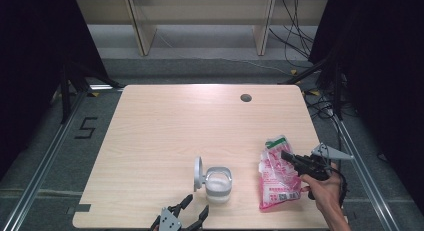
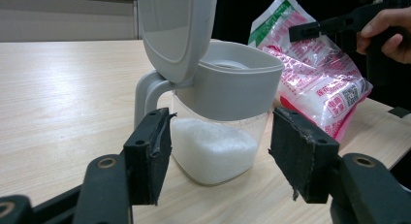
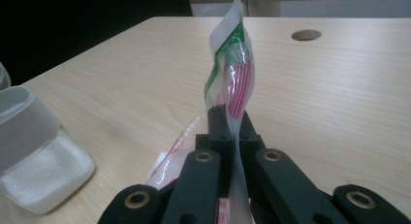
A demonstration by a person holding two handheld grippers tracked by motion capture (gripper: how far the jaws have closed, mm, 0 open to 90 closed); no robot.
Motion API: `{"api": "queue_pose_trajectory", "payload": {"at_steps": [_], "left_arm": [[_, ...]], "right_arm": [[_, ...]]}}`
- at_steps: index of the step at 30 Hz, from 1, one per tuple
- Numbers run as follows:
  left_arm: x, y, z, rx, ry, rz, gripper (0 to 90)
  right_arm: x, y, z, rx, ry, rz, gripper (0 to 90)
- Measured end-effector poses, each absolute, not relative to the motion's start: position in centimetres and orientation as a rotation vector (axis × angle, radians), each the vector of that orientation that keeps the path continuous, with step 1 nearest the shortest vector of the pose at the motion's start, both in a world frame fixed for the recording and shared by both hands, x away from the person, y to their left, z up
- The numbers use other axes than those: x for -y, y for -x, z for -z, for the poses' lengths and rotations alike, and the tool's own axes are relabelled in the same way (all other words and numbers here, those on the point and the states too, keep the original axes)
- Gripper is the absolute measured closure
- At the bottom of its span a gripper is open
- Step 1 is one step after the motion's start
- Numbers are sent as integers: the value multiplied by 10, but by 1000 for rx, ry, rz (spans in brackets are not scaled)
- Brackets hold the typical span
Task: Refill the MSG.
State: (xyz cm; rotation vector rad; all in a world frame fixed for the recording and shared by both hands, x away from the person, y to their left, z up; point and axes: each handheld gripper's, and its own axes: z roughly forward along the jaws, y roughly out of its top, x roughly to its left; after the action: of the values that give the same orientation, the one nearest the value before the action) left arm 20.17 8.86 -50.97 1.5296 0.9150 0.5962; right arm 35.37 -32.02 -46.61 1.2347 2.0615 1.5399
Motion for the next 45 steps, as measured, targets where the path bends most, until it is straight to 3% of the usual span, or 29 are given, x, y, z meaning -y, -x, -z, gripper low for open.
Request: {"api": "queue_pose_trajectory", "payload": {"at_steps": [16, 23, 39, 45], "left_arm": [[-90, -204, 510, -914, -1505, -601, 383], [-93, -204, 508, -931, -1504, -604, 382], [-96, -204, 507, -952, -1506, -610, 380], [-97, -204, 506, -964, -1499, -609, 378]], "right_arm": [[329, -360, 479, -2079, -1263, -1504, 898], [333, -362, 480, -2085, -1243, -1448, 858], [332, -346, 462, -1923, -1311, -1365, 560], [327, -337, 453, -1911, -1323, -1376, 528]]}}
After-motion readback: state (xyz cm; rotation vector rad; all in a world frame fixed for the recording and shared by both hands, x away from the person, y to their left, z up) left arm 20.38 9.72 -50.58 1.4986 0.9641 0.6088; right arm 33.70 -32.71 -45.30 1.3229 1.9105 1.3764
